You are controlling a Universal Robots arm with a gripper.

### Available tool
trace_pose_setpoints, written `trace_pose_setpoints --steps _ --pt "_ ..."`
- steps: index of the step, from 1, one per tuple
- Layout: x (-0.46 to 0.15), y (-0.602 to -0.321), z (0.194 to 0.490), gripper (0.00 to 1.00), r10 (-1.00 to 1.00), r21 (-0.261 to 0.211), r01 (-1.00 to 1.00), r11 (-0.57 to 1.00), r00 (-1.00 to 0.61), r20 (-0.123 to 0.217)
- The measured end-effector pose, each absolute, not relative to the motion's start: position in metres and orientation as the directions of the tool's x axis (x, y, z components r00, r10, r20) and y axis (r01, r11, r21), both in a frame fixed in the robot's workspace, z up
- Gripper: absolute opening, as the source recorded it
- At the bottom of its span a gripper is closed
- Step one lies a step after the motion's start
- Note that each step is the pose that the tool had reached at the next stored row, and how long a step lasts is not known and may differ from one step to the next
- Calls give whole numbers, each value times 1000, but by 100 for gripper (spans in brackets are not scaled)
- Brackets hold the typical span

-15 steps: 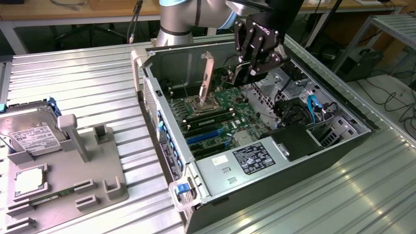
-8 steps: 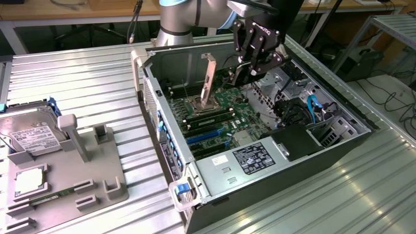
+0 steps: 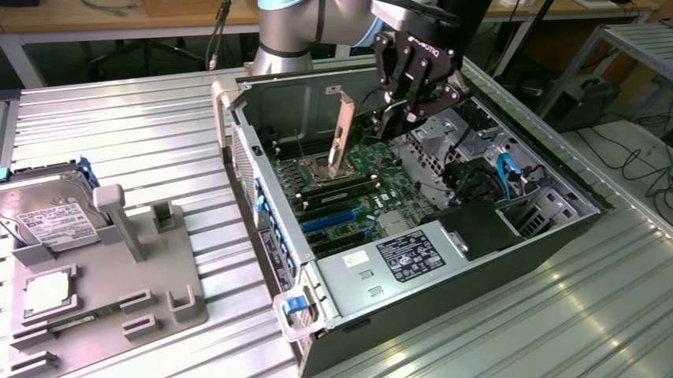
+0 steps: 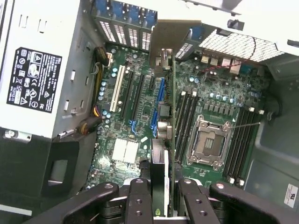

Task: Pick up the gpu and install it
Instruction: 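Insert the gpu into the slot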

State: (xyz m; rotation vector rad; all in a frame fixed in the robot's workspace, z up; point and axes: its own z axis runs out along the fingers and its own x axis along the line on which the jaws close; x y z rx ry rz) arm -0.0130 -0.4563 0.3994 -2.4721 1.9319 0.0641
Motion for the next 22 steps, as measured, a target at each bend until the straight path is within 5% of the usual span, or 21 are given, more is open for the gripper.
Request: trace_pose_setpoints --steps 22 --pt "-13 -456 398 27 -904 22 -904 -428 427 -34"
